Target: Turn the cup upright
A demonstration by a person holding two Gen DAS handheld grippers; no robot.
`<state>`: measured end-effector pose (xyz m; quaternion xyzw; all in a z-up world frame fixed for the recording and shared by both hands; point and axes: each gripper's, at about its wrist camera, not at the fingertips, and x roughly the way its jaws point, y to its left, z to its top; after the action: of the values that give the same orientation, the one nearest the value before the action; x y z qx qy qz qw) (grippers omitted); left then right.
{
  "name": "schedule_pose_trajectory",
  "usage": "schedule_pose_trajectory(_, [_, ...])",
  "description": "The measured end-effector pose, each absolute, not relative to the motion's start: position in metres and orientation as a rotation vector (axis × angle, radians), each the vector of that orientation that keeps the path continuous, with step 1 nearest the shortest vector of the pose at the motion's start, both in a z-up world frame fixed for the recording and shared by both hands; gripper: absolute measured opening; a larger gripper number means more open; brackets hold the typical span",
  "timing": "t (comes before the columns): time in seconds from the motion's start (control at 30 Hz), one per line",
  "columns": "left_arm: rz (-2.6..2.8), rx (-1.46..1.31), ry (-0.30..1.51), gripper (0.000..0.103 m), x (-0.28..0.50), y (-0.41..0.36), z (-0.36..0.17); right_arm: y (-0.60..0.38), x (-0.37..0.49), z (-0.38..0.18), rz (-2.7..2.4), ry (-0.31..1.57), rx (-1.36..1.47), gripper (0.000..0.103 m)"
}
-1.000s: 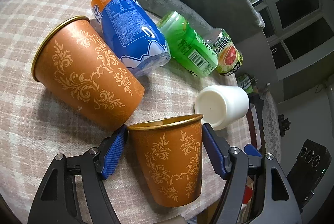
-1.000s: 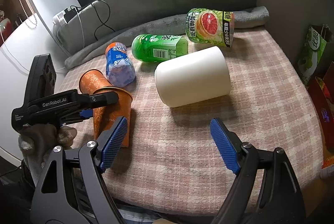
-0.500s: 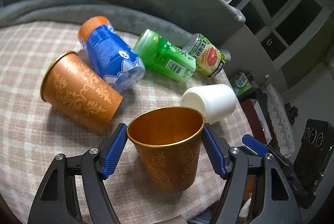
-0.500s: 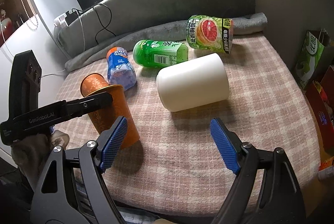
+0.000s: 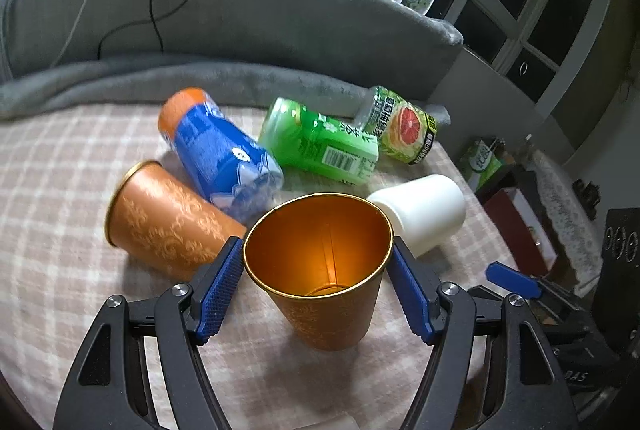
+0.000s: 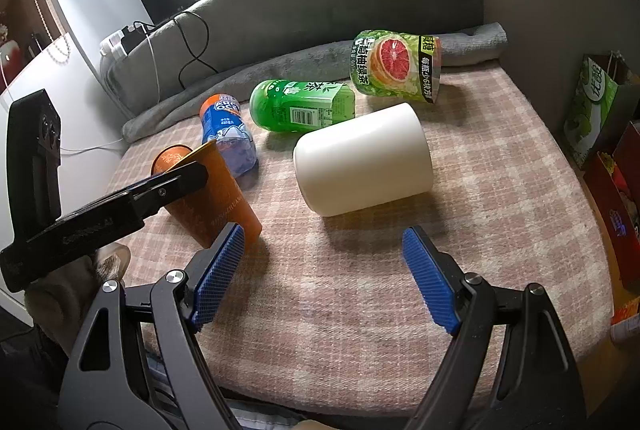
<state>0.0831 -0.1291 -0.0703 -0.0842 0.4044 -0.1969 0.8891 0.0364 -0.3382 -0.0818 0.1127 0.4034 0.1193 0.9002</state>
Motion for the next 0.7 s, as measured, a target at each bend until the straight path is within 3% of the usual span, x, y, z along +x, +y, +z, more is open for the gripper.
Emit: schedule_pose_trajectory(0.7, [-0.361,0.015,0.748,0.071,0.082,-0.147,-0.076,-0.339,0.035,-0.078,0.231,0.822,0.227,0.084])
